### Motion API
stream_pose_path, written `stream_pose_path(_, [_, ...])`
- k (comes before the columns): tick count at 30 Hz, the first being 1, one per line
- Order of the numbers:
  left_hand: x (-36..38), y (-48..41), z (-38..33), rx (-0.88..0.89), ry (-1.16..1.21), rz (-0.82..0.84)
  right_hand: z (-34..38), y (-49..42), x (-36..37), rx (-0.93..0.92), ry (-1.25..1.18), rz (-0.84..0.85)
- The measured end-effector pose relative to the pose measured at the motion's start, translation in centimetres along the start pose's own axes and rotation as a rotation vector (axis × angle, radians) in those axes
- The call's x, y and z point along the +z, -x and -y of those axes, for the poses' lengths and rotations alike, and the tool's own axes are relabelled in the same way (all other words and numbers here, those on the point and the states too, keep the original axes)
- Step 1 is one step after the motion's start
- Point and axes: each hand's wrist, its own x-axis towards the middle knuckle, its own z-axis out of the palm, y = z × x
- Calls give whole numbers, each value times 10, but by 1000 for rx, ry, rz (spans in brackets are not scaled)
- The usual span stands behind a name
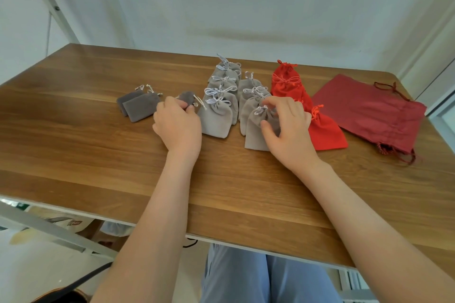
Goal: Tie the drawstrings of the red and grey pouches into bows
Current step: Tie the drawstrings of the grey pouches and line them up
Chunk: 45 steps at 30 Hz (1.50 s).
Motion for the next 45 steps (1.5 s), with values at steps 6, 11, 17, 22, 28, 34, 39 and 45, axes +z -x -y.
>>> stream_pose_path(6, [-4,-2,-8,-273,272,6,1,1,-2,-21,-29,37])
stream_pose_path(11, [-3,1,-10,-141,496,-276,1,1,-1,2,-75,3])
stream_pose_path(17, [3,34,-30,357,950,106,9,-4,-9,35,-455,-105])
stream_pose_path(22, [13,55,-40,615,865,457,12,-6,-17,90,-610,-158])
stream_pose_path(28, [20,55,-32,574,494,397,10,-5,-19,156,-632,-74])
stream_pose_path(34, [19,55,-32,535,425,431,10,-7,-19,172,-621,-144])
stream_pose_path(39, [20,52,-28,704,361,250,1,-10,-27,280,-644,-261])
stream_pose_path(45, [14,55,-34,773,477,244,-4,-12,-28,460,-751,-355])
